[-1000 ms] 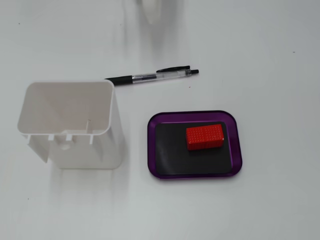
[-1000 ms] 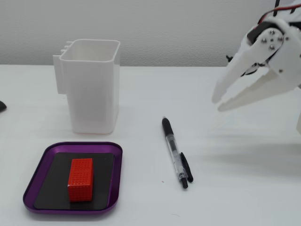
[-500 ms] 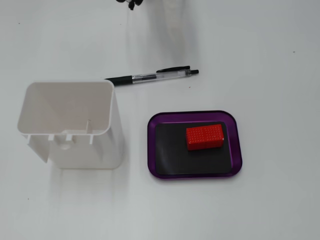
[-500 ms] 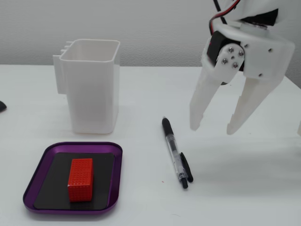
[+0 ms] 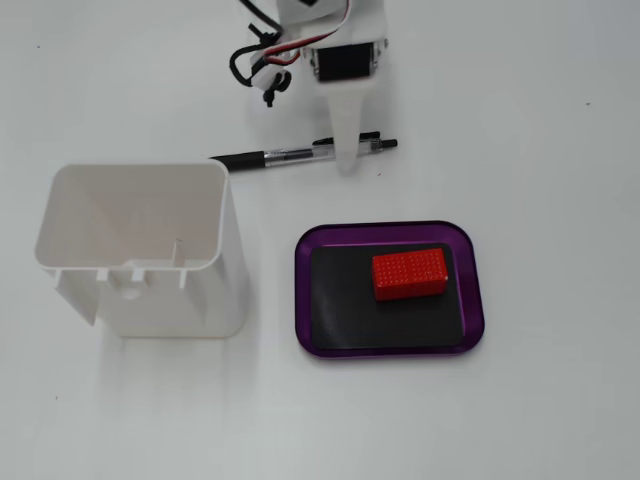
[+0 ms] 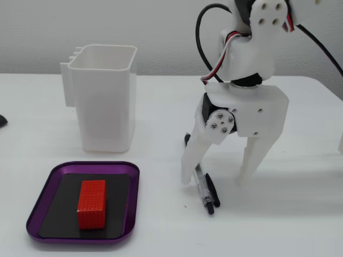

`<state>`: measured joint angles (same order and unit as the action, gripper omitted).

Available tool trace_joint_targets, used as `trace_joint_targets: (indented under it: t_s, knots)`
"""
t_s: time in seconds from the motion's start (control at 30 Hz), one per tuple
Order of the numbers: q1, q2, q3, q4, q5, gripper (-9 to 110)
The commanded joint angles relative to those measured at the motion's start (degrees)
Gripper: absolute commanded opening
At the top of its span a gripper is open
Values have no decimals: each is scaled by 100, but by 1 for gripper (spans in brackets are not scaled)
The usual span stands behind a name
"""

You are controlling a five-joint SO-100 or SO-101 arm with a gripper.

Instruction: Pick up the pen and put it in the pen holder.

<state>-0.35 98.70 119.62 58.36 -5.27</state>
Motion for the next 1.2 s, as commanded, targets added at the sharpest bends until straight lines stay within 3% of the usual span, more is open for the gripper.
trace_joint_targets:
  t_s: [0.0, 0.17, 0.37, 0.7, 1.17]
  knots:
    - [202, -35, -202, -193, -62, 26]
    - [272, -62, -123, -255, -193, 22]
    - [220, -62, -167, -343, -255, -1]
    - [211, 237, -475, 316, -202, -1]
    - [396, 2707, -2522, 1679, -167, -1]
